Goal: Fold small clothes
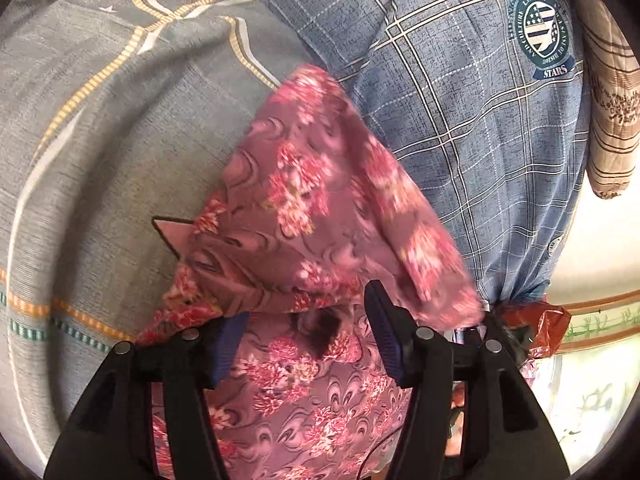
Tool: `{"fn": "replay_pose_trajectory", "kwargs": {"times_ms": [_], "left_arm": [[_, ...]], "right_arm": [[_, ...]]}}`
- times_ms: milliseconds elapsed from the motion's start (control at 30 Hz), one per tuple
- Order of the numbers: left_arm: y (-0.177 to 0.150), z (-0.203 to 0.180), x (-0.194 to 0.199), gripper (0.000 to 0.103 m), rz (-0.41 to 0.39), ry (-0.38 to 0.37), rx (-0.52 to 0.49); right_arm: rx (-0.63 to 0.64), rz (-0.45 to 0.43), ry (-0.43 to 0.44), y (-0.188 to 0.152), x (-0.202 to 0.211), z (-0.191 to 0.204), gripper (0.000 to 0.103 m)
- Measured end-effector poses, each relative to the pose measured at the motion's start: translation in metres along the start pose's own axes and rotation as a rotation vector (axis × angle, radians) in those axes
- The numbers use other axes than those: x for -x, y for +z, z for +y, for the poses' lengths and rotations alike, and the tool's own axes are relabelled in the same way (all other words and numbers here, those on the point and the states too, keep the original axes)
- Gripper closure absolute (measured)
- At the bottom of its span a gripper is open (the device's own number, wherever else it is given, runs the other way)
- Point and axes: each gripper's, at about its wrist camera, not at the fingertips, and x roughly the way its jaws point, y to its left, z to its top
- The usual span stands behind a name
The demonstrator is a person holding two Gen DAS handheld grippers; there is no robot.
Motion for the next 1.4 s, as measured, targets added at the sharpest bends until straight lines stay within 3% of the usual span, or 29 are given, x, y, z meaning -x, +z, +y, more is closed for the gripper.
{"fn": "replay_pose_trajectory", "kwargs": {"times_ms": [67, 133, 167, 233, 333, 467, 533, 567, 600, 633, 700, 767, 800, 900, 1033, 1200, 1233, 1267, 1300, 1400], "left_arm": [[-0.003, -0.006, -0.001, 0.046, 0.001, -0.013, -0.015], [-0.005, -0.015, -0.002, 0.041, -0.002, -0.027, -0.036], [-0.006, -0.019, -0.003, 0.034, -0.011, -0.028, -0.046], [-0.005, -0.024, -0.007, 0.031, -0.026, -0.02, -0.059], [-0.003, -0.021, -0.019, 0.031, -0.016, -0.01, -0.043], [0.002, -0.016, -0.031, 0.033, -0.016, 0.0, -0.021], [0.008, -0.024, -0.032, 0.044, -0.031, 0.017, -0.03], [0.011, -0.027, -0.03, 0.06, -0.034, 0.015, -0.031], [0.015, -0.031, -0.025, 0.065, -0.037, -0.005, -0.035], [0.019, -0.033, -0.019, 0.065, -0.048, -0.028, -0.038], [0.027, -0.035, -0.013, 0.065, -0.075, -0.015, -0.041], [0.031, -0.032, -0.017, 0.065, -0.054, -0.011, -0.036], [0.031, -0.029, -0.02, 0.065, -0.041, -0.015, -0.032], [0.028, -0.024, -0.025, 0.06, -0.043, -0.026, -0.032], [0.023, -0.019, -0.031, 0.052, -0.021, -0.028, -0.015], [0.021, -0.012, -0.04, 0.05, -0.022, -0.006, -0.002], [0.021, -0.011, -0.041, 0.053, -0.025, -0.007, 0.002], [0.021, -0.009, -0.04, 0.066, -0.03, -0.008, 0.006], [0.022, -0.009, -0.038, 0.075, -0.029, -0.015, 0.011], [0.019, -0.01, -0.022, 0.082, -0.036, -0.056, 0.007]], "right_arm": [[-0.031, 0.027, -0.11, 0.001, -0.005, -0.014, 0.092], [-0.035, -0.009, -0.072, -0.003, 0.008, -0.019, 0.087], [-0.037, -0.048, -0.049, -0.009, 0.023, -0.022, 0.075], [-0.052, -0.059, 0.009, -0.024, 0.041, -0.028, 0.057], [-0.048, -0.003, 0.072, -0.048, 0.046, -0.027, 0.056], [-0.01, 0.07, 0.085, -0.068, 0.022, -0.026, 0.056], [-0.02, 0.085, 0.089, -0.068, 0.004, -0.023, 0.057], [-0.033, 0.102, 0.097, -0.065, -0.007, -0.022, 0.057], [-0.081, 0.123, 0.093, -0.059, -0.015, -0.019, 0.057], [-0.111, 0.106, 0.136, -0.056, -0.01, -0.017, 0.057], [-0.107, -0.034, 0.266, -0.039, 0.016, -0.003, 0.055], [-0.043, -0.076, 0.2, -0.031, 0.029, 0.007, 0.038], [-0.021, -0.048, 0.15, -0.03, 0.03, 0.01, 0.038], [-0.023, 0.034, 0.104, -0.045, 0.018, 0.002, 0.038], [-0.117, 0.094, 0.118, -0.055, -0.023, -0.016, 0.038], [-0.149, 0.07, 0.052, -0.048, -0.061, -0.013, 0.042], [-0.156, 0.08, 0.047, -0.045, -0.066, -0.011, 0.061], [-0.175, 0.089, 0.06, -0.042, -0.069, -0.012, 0.096], [-0.213, 0.109, 0.101, -0.04, -0.071, -0.016, 0.095], [-0.231, 0.045, 0.183, -0.038, -0.041, -0.012, 0.095]]}}
